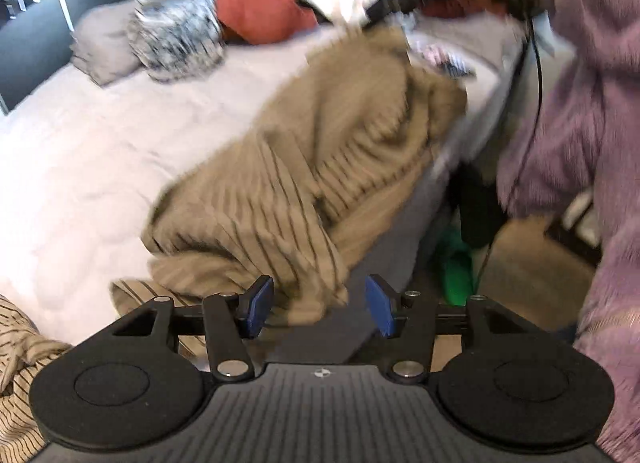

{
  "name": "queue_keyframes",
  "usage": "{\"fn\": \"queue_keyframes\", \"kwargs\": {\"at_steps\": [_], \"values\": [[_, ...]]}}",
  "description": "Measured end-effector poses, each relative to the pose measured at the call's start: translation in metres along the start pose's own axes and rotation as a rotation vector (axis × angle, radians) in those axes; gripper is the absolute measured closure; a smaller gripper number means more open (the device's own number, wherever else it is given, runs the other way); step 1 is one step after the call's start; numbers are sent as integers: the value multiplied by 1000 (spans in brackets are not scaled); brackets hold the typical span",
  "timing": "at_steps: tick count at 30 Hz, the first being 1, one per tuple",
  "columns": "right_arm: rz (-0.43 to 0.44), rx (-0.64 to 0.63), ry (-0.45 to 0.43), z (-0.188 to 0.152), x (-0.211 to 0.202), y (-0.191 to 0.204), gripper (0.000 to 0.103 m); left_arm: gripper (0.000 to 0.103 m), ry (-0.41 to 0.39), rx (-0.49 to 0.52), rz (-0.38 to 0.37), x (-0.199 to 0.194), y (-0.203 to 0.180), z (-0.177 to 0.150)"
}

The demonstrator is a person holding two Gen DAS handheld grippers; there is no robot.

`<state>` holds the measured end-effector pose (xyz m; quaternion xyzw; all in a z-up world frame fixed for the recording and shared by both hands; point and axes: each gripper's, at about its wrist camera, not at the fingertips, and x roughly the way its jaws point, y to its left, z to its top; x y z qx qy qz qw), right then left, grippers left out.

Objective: Fold clothes
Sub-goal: 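Grasp the striped tan shirt edge with the left tool while the right tool holds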

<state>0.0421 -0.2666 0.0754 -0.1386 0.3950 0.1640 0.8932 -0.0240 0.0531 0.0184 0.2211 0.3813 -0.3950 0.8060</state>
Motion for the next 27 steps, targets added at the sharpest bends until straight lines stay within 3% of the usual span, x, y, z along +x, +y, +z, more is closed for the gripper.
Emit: {"fn": "queue_keyframes", "kwargs": {"at_steps": [3, 5, 8, 11, 16, 21, 24, 27], "values": [[-6, -6, -2, 2, 2, 1, 53, 59, -65, -116, 19, -6, 18, 14], [-10, -9, -8, 3, 1, 2, 53, 72, -78, -216, 28, -3, 33, 20], [-12, -12, -14, 4, 0, 2, 54, 74, -60, -334, 79, 5, 51, 26], [-11, -16, -15, 5, 0, 1, 54, 74, -33, -427, 61, 17, 64, 27], [14, -48, 0, 4, 3, 2, 53, 75, 2, -476, 33, 38, 66, 30], [36, -146, 44, -1, 17, 10, 53, 86, 30, -474, 52, 44, 66, 29], [44, -216, 72, -3, 25, 17, 56, 93, 31, -482, 61, 42, 69, 28], [50, -281, 98, -8, 27, 26, 67, 96, 30, -488, 72, 42, 72, 27]]}}
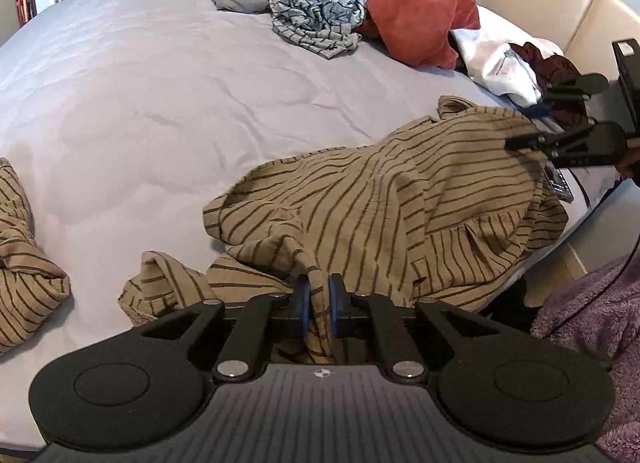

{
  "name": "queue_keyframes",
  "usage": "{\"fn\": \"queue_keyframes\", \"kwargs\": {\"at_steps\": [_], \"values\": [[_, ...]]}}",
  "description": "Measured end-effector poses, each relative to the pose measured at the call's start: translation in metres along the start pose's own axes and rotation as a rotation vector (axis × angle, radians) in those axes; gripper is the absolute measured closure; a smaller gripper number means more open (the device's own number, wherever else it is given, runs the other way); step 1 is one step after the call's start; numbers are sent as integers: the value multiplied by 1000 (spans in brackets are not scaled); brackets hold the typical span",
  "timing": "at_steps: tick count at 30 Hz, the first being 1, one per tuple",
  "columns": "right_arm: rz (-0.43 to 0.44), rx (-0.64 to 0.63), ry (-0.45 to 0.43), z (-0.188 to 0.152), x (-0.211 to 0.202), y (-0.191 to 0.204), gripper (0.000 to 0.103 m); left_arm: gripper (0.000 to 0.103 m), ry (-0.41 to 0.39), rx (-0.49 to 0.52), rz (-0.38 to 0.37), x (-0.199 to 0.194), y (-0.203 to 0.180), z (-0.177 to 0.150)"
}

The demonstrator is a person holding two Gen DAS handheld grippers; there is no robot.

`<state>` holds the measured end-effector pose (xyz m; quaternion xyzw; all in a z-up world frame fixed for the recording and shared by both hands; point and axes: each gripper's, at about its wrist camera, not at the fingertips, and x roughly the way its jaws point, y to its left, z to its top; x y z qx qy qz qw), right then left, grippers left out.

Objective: Fold clothes
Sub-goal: 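Grasp the striped tan shirt edge with the left tool while the right tool holds, then lift the striped tan shirt high with both tools and shake it out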

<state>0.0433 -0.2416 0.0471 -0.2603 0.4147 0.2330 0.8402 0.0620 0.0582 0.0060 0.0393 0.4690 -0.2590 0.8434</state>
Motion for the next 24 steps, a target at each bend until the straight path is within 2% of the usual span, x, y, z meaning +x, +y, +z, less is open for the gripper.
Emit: {"fn": "queue_keyframes", "kwargs": {"at_steps": [3, 8, 10, 13, 17, 19, 21, 22, 24], "values": [[-21, -51, 31, -4, 0, 8, 81, 96, -2, -5, 12, -1, 2, 0], [-3, -38, 58, -10, -8, 7, 93, 102, -58, -14, 70, -14, 8, 2], [-33, -37, 40, -11, -15, 7, 95, 103, -92, -23, 97, -23, 11, 3], [-123, -29, -6, -9, -30, 7, 97, 103, -132, -37, 139, -37, 17, 2], [-276, 32, -80, -2, -56, 0, 98, 103, -194, -30, 146, -55, 17, -2], [-330, 117, -81, -4, -69, -12, 98, 103, -213, -10, 109, -62, 12, -4], [-359, 206, -50, -14, -76, -24, 98, 103, -213, 36, 33, -67, 4, -8], [-365, 246, -5, -23, -75, -31, 98, 103, -195, 76, -15, -66, -3, -10], [-357, 301, 97, -41, -67, -39, 98, 103, -141, 162, -67, -58, -21, -17]]}}
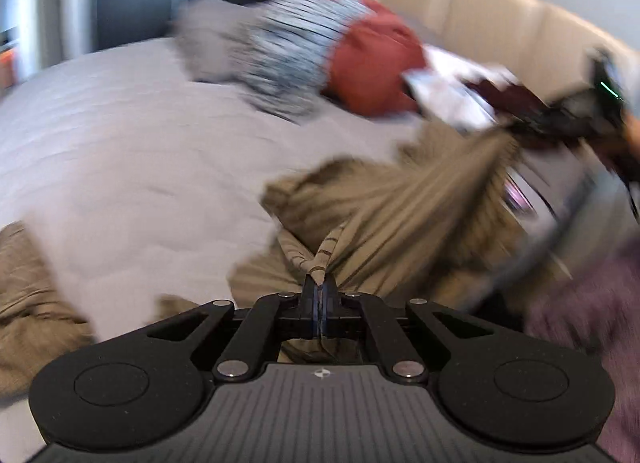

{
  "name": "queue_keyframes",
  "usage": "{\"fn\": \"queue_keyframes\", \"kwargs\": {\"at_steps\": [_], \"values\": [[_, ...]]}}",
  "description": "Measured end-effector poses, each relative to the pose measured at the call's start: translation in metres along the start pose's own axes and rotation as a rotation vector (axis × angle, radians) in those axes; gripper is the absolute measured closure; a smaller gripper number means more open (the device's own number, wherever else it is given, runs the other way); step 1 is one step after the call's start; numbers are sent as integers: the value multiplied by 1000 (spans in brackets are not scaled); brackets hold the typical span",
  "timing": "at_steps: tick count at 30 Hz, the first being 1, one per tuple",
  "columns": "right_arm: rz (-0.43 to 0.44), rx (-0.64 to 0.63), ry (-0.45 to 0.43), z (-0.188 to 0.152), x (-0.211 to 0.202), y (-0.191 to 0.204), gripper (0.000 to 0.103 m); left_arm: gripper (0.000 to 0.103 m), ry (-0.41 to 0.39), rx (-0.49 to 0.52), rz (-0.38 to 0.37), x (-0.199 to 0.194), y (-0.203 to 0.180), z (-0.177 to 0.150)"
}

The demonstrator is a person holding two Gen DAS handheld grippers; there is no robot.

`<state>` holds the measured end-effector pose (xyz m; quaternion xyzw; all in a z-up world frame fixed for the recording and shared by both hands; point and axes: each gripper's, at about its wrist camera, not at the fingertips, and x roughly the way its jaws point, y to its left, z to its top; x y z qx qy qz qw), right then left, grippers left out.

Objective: Fold clothes
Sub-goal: 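Lift the striped tan shirt high with both tools and shake it out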

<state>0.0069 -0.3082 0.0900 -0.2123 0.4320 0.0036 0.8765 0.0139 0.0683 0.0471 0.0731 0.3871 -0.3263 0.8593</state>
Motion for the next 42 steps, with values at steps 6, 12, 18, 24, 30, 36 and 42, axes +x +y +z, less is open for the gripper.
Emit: {"fn": "queue_keyframes", "kwargs": {"at_steps": [6, 12, 18, 24, 30, 36, 42], "values": [[83, -2, 199, -47, 35, 2, 98, 101, 126, 141, -45, 34, -38, -23], [110, 0, 186, -64, 36, -2, 98, 59, 128, 328, 12, 38, -59, -34], [120, 12, 173, -69, 34, 0, 98, 59, 125, 404, 32, 46, -74, -44], [113, -7, 137, -68, 29, -1, 98, 101, 171, 323, 118, 62, -67, -39], [30, -33, -32, -56, -5, 1, 98, 103, 35, 147, 195, 34, -33, -9], [-73, -23, -292, -8, -65, -2, 99, 103, -205, 31, 335, -38, 5, 54], [-226, -44, -540, 59, -157, -23, 99, 103, -447, 88, 446, -129, 2, 124]]}}
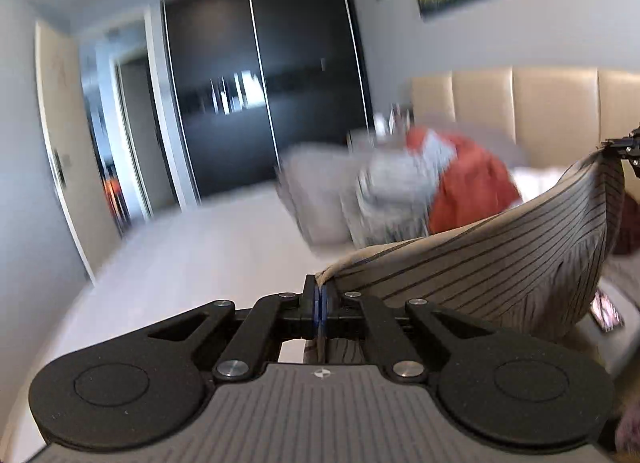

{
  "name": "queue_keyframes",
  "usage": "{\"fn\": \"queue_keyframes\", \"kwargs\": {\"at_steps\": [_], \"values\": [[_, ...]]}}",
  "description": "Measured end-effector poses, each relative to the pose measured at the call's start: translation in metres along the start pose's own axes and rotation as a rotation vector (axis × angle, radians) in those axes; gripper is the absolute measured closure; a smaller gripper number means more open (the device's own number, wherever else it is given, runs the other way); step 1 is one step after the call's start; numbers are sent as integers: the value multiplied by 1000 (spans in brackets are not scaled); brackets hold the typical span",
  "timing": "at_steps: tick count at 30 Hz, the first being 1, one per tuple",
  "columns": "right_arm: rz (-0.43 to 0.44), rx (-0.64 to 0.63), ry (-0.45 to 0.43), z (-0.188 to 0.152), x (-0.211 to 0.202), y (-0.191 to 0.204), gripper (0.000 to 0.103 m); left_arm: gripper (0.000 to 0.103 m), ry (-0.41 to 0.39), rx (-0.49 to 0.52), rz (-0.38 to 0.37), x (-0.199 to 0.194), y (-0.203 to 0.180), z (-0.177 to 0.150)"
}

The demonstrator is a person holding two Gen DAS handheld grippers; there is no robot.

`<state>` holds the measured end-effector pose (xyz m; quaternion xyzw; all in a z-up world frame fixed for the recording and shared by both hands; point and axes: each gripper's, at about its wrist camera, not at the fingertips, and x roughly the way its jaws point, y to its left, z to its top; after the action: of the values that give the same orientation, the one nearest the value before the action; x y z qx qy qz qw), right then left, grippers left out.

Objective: Fold clothes
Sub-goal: 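Lift the striped tan shirt high with both tools and shake it out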

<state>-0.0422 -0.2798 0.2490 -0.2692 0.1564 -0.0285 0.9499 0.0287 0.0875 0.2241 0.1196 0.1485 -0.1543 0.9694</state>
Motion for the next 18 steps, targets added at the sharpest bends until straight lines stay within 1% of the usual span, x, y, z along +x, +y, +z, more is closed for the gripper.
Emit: {"fn": "queue_keyframes", "kwargs": {"at_steps": [4, 7, 10, 13, 16, 18], "values": [[-123, 17, -119, 63, -33, -41, 100, 103, -171, 60, 55, -42, 2, 60], [-216, 30, -214, 100, -66, -67, 100, 103, -305, 103, 94, -75, -3, 98], [-306, 34, -314, 131, -103, -87, 100, 103, -435, 138, 136, -106, -12, 132], [-362, 47, -385, 153, -134, -103, 100, 103, -550, 166, 183, -140, -22, 159], [-405, 51, -438, 165, -159, -112, 100, 103, -637, 171, 199, -168, -31, 175], [-417, 47, -463, 168, -172, -113, 100, 103, -671, 179, 211, -180, -39, 181]]}}
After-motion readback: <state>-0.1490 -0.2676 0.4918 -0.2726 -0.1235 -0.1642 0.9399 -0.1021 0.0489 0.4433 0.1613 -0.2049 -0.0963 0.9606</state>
